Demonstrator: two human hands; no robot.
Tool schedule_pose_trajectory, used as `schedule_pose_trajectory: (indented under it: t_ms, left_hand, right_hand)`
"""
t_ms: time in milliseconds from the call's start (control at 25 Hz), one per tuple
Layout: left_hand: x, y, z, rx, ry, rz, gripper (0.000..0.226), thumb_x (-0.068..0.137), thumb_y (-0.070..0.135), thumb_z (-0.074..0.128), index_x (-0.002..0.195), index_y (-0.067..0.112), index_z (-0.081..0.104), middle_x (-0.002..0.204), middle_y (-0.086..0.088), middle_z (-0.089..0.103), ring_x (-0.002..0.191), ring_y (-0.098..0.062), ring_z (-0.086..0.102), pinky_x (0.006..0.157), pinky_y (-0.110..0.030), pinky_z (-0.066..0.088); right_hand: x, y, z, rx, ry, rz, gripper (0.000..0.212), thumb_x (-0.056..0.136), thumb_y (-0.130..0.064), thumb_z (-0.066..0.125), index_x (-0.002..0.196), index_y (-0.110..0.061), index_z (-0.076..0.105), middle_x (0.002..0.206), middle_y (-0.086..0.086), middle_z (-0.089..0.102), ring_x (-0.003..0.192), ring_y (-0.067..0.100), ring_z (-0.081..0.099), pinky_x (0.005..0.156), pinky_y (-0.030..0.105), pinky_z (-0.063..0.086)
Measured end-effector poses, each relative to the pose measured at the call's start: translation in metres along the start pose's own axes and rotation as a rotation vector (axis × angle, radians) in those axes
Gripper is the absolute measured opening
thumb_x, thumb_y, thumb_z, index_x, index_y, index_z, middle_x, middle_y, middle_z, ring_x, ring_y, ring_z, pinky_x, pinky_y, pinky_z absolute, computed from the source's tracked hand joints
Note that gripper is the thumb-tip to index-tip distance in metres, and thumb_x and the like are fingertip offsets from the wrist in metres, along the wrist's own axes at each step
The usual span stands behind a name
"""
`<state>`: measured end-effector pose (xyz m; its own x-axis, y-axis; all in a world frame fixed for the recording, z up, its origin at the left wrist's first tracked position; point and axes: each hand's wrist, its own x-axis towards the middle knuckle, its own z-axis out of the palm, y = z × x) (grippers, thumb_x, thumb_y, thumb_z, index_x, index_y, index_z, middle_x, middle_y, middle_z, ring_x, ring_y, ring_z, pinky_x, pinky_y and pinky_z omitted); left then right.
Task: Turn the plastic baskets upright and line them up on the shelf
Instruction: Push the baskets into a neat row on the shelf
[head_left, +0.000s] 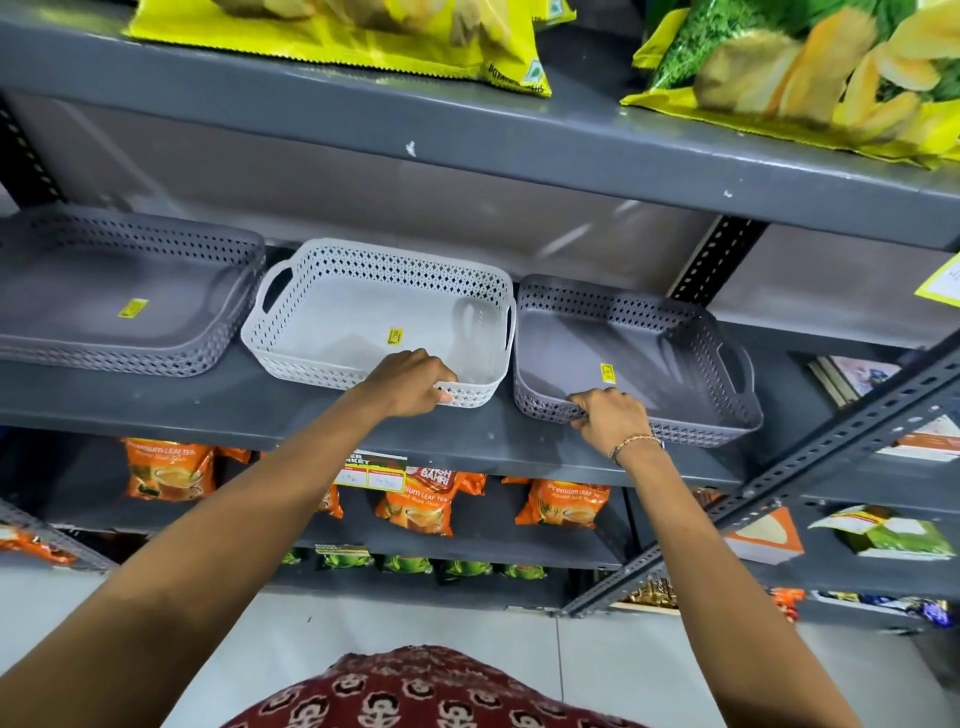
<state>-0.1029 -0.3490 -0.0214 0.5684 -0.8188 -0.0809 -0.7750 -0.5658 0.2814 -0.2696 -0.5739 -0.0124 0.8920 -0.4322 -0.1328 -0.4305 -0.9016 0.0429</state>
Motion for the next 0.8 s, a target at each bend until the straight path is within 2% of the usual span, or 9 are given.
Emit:
schedule_pose_trajectory:
  t_ms: [360, 560, 800]
  left_hand:
    - [-0.009, 0.005, 0.003, -0.003, -0.012, -0.024, 0.031, 0.088, 0.025, 0.058, 0.118, 0.026, 0.063, 0.111, -0.019, 0.062, 0.111, -0.035, 0.053, 0.079, -0.034, 0.038]
    - [-0.014, 0.007, 0.003, 0.0, -0.041, -0.043, 0.028, 0.088, 0.024, 0.058, 0.115, 0.028, 0.064, 0.11, -0.017, 0.063, 0.108, -0.034, 0.054, 0.077, -0.033, 0.039]
    - [-0.014, 0.013, 0.002, 0.016, -0.038, -0.083, 0.035, 0.089, 0.025, 0.057, 0.124, 0.027, 0.059, 0.117, -0.018, 0.061, 0.114, -0.033, 0.051, 0.085, -0.035, 0.041]
  right_hand:
    - [-0.01, 0.005, 0.001, 0.015, -0.01, -0.017, 0.037, 0.088, -0.024, 0.057, 0.125, -0.027, 0.057, 0.115, 0.016, 0.067, 0.109, 0.035, 0.06, 0.087, 0.04, 0.051]
    - [-0.014, 0.007, 0.001, 0.026, -0.018, -0.029, 0.038, 0.087, -0.026, 0.058, 0.125, -0.027, 0.057, 0.118, 0.015, 0.066, 0.109, 0.034, 0.06, 0.089, 0.04, 0.051]
    - [-0.016, 0.009, -0.002, 0.024, -0.03, -0.056, 0.039, 0.088, -0.026, 0.058, 0.127, -0.026, 0.056, 0.118, 0.016, 0.064, 0.11, 0.035, 0.059, 0.088, 0.04, 0.051]
